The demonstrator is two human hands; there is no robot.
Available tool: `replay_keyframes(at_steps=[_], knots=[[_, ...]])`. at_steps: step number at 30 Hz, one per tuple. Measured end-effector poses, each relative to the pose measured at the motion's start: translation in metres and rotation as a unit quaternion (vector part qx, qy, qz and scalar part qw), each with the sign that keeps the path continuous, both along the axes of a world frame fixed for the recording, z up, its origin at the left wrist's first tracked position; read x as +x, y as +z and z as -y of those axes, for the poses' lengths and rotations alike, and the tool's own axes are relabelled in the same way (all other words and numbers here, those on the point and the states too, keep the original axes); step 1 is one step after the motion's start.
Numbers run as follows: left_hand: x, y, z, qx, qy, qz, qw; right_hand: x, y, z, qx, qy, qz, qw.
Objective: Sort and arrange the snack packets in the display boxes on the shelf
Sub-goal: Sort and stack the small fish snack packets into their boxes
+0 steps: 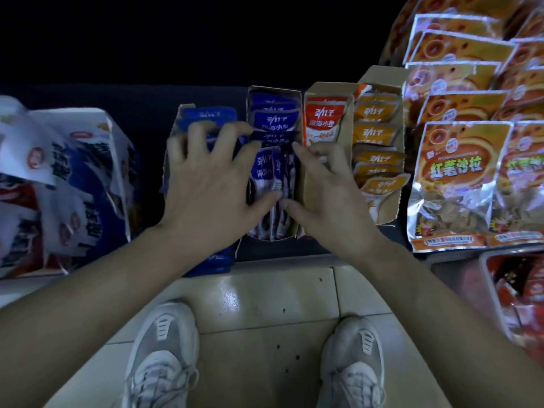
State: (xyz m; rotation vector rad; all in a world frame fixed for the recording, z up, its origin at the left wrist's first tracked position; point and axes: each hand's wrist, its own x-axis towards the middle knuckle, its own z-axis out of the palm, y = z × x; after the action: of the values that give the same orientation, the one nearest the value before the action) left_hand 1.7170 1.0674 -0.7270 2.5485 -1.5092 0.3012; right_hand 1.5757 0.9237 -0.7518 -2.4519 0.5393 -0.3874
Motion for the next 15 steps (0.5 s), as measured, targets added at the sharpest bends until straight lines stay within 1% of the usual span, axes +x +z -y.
replay_keyframes(at_steps=[4, 8, 12, 15], knots=[[0.005, -0.001, 0.009, -0.05, -0.005, -0.049, 0.998, 0.001, -0.005, -0.003, 0.011, -0.026, 0.007, 1.0], [0.009, -0.004, 0.006, -0.109, -0.006, -0.113, 0.988, -0.007, -0.009, -0.01, 0.075, -0.083, 0.046, 0.993], [0.013, -0.001, 0.002, -0.16, -0.011, -0.199, 0.967, -0.013, -0.01, -0.017, 0.087, -0.13, 0.061, 0.986], [0.013, 0.002, 0.002, -0.172, -0.025, -0.255, 0.951, -0.012, -0.006, -0.024, 0.133, -0.153, 0.061, 0.977]])
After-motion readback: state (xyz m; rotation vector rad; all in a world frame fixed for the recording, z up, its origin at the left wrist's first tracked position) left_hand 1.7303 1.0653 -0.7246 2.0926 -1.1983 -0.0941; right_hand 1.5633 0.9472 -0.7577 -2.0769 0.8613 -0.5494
